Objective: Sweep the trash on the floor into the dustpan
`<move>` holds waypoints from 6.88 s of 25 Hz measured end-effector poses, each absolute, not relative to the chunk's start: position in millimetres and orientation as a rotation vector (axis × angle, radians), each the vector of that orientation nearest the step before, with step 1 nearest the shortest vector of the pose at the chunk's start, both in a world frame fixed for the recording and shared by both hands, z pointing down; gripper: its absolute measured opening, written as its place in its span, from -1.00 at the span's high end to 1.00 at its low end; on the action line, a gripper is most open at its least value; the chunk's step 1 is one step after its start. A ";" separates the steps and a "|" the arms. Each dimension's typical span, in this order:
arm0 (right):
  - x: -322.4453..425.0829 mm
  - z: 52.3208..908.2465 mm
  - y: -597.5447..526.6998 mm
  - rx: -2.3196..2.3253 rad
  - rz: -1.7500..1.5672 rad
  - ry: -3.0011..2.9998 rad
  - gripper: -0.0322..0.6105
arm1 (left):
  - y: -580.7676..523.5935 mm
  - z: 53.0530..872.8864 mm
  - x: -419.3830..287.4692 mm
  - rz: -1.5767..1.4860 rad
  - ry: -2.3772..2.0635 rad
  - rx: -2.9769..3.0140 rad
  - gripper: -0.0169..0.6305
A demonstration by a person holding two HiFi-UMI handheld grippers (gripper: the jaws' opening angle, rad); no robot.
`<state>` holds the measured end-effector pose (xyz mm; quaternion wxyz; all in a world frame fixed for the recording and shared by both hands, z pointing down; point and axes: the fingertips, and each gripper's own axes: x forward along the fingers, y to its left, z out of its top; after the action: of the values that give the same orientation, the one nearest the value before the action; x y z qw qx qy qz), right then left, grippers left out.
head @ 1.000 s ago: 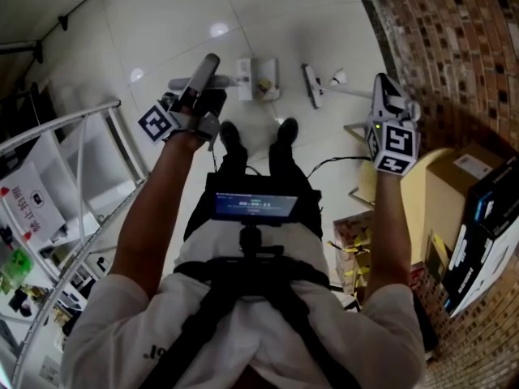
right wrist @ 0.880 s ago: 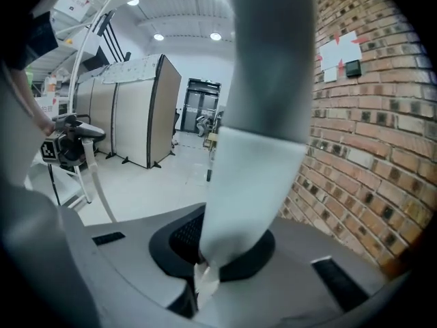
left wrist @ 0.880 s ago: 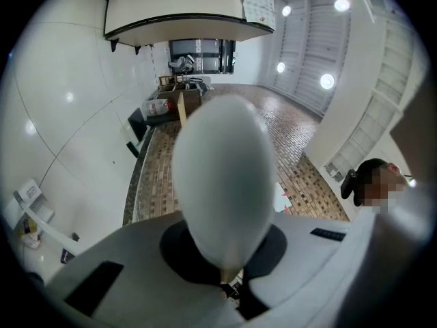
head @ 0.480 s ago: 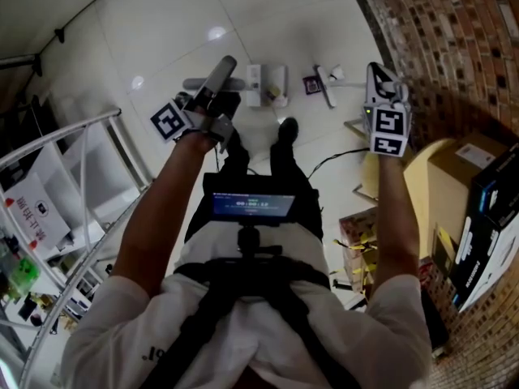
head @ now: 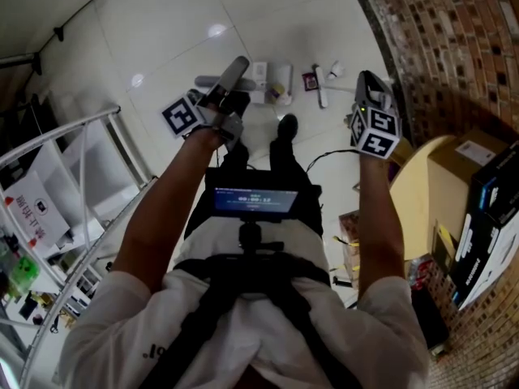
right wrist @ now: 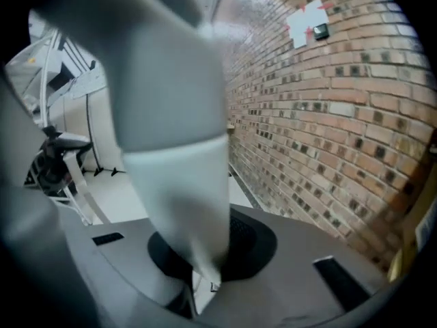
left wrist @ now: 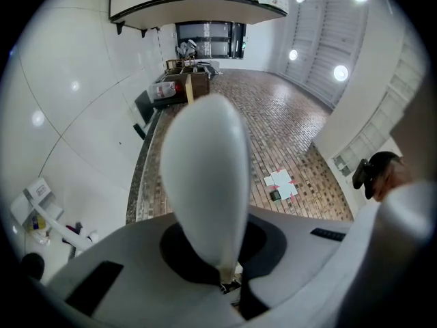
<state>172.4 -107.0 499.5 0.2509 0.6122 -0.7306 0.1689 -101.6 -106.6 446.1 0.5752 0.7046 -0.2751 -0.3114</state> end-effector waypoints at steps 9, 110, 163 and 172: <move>154.1 495.0 -87.1 1.766 0.592 -2.010 0.83 | -98.7 446.7 -91.1 -0.712 -0.620 1.662 0.95; 263.1 478.7 -149.9 2.141 0.727 -1.837 0.83 | -168.4 468.8 9.8 -0.715 -0.519 1.568 0.95; 267.4 340.1 -130.2 2.225 0.390 -1.872 0.84 | -214.9 474.4 -24.7 -0.797 -0.453 1.544 0.95; 288.4 381.3 -150.5 2.133 0.316 -1.727 0.88 | -218.4 471.8 -8.7 -0.817 -0.428 1.522 0.95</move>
<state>288.4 -150.5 381.3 0.1883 0.7583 -0.6140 0.1125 -8.7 -218.4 471.8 0.6297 0.6644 -0.1867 -0.3566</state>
